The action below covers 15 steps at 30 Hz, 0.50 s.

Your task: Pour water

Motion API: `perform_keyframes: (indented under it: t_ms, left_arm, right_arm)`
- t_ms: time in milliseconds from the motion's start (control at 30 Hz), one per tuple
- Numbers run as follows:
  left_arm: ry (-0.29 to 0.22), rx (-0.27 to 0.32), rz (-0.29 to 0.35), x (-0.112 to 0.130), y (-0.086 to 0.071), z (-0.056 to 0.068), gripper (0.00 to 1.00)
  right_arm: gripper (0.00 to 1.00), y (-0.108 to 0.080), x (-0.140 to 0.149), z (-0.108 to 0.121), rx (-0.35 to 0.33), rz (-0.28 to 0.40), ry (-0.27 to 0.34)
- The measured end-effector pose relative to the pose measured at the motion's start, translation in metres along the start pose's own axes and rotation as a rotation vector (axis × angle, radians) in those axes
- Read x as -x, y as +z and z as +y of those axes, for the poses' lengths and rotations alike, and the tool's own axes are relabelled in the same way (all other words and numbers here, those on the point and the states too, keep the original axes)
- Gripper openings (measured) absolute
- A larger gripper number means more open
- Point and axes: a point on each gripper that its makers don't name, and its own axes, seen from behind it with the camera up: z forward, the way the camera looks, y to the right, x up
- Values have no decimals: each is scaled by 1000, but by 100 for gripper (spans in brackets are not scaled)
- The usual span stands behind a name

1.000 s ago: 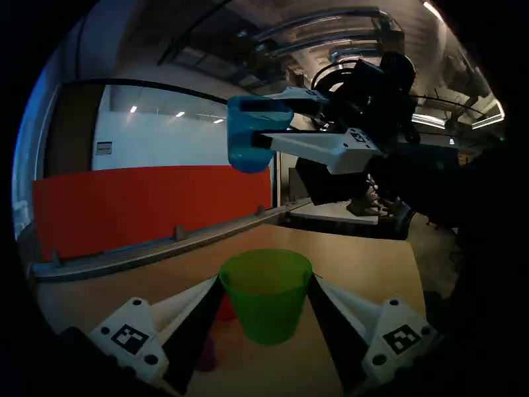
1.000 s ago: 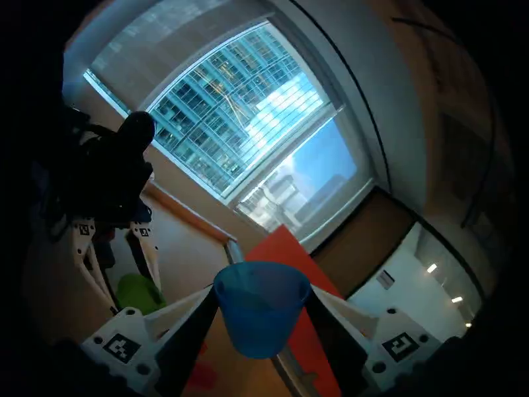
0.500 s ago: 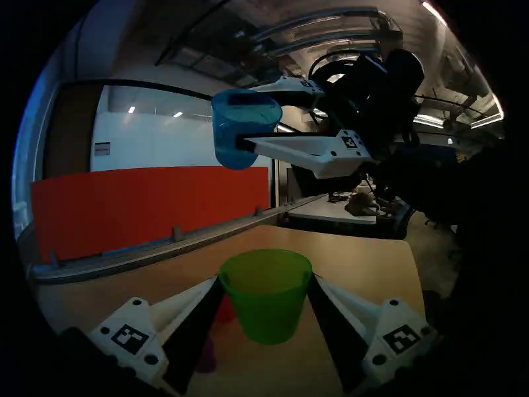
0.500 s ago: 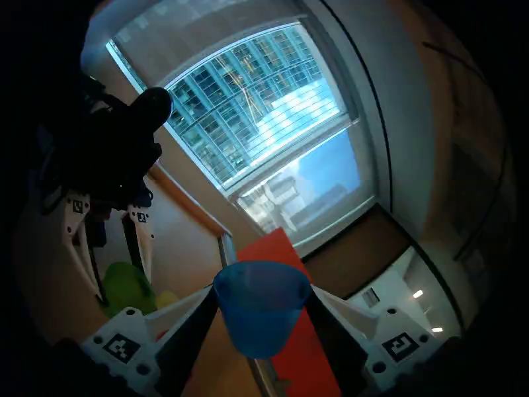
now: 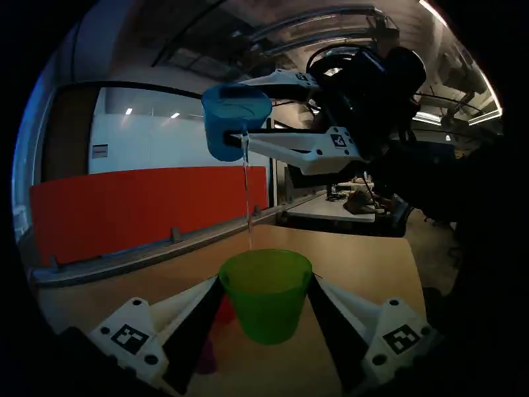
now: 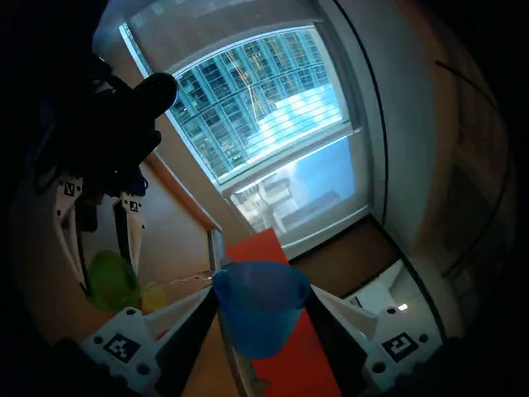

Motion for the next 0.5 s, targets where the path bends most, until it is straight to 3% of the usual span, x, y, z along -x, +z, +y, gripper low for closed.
perform_keyframes:
  t_ms: [500]
  left_arm:
    - [-1,-2,1,0,1,-2,87]
  right_arm:
    - [91,-2,-1,7,16,2,-56]
